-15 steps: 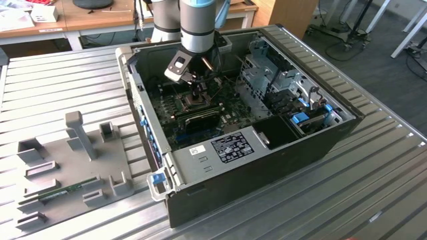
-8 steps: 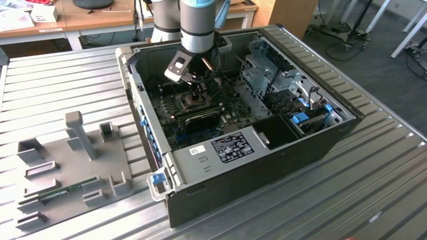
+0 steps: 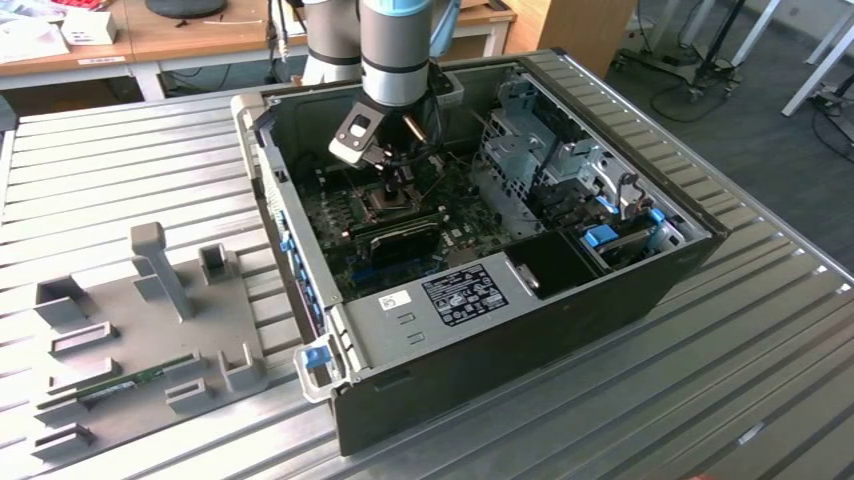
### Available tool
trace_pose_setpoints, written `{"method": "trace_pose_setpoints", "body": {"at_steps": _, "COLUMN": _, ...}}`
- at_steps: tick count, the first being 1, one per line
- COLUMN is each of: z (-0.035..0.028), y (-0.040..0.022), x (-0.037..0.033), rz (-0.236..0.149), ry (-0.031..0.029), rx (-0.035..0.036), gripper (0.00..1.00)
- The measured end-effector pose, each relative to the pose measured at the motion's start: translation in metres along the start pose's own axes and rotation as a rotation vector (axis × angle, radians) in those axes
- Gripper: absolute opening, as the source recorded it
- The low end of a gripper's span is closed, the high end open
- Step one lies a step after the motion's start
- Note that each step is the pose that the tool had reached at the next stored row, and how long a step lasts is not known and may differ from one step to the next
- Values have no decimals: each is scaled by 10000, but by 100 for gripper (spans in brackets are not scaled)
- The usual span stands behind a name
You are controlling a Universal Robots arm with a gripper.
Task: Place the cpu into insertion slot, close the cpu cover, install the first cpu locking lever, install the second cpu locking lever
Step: 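Place the cpu into insertion slot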
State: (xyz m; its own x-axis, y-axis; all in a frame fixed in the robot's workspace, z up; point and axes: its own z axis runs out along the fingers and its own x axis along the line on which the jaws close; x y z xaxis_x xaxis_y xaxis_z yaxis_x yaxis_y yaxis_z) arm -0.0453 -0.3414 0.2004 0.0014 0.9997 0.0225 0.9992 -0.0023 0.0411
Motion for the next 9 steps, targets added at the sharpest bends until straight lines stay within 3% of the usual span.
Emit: {"method": "trace_pose_setpoints", "body": {"at_steps": 9, "z": 5, "y": 0, "x": 0, "rz": 0, "ry": 0, "rx": 0, "gripper": 11}}
